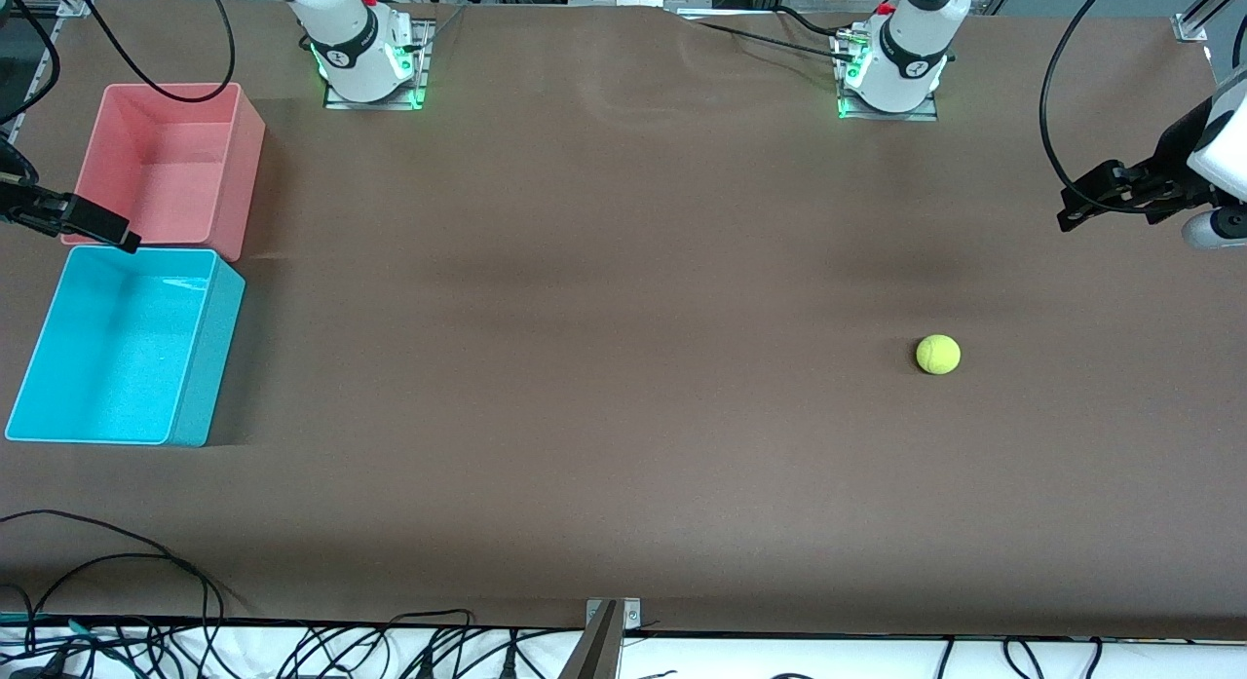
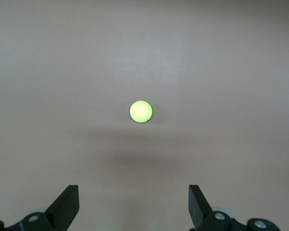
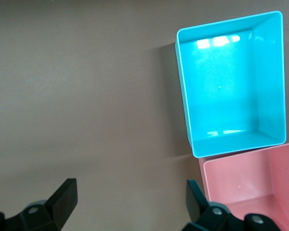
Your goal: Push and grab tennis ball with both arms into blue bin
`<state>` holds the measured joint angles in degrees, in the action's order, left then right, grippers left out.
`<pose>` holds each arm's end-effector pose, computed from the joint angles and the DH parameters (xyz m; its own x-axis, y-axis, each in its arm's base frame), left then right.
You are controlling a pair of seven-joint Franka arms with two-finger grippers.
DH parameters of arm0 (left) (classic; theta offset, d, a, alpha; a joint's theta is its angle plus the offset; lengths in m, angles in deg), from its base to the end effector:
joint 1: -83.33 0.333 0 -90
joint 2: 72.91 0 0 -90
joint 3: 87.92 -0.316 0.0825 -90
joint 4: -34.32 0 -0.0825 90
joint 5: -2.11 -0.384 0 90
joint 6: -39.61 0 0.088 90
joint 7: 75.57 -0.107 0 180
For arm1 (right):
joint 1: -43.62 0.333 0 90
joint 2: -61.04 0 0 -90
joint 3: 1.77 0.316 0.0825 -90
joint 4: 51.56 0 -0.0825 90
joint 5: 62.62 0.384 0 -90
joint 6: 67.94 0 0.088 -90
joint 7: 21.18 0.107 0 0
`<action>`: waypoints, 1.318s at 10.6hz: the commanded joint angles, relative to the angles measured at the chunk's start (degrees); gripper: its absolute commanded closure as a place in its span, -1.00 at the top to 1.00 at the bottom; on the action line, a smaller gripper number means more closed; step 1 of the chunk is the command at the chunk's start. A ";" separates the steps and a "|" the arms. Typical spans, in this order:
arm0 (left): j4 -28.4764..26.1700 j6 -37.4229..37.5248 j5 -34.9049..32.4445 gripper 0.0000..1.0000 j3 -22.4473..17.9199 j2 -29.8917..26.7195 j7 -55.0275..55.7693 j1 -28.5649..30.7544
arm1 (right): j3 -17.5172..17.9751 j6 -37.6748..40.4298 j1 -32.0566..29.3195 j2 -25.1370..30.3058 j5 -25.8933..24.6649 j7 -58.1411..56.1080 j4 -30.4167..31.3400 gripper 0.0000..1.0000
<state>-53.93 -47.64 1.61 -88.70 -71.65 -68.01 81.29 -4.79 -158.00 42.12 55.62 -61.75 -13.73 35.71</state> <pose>0.5563 -0.0114 0.6225 0.9932 0.1102 -0.0379 0.1097 -0.9939 -0.0141 0.5808 -0.0429 0.5933 0.9772 -0.2073 -0.0467 -0.2077 -0.9782 -0.0042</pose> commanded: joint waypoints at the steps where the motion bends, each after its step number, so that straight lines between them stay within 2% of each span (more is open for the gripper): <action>1: 1.32 -0.11 -0.82 1.00 -0.01 0.76 -0.44 0.02 | 0.65 0.51 -0.78 -0.57 0.98 0.63 -1.23 1.00; 4: -3.68 -6.08 -1.69 1.00 0.25 0.15 -0.45 -0.51 | 0.65 0.42 -0.70 -0.57 0.98 0.72 -1.23 1.00; 11: -4.30 -6.35 -1.61 1.00 -0.01 -0.30 -0.54 -0.42 | 0.73 0.42 -0.70 -0.65 0.98 0.81 -1.23 1.00; 14: -8.16 -8.18 -1.70 1.00 -0.02 0.23 -0.36 -0.69 | 0.73 0.42 -0.70 -0.65 0.98 0.81 -1.15 1.00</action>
<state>-59.04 -53.52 1.61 -88.57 -71.08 -68.07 81.05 -4.74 -158.01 42.12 55.47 -61.72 -13.69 35.71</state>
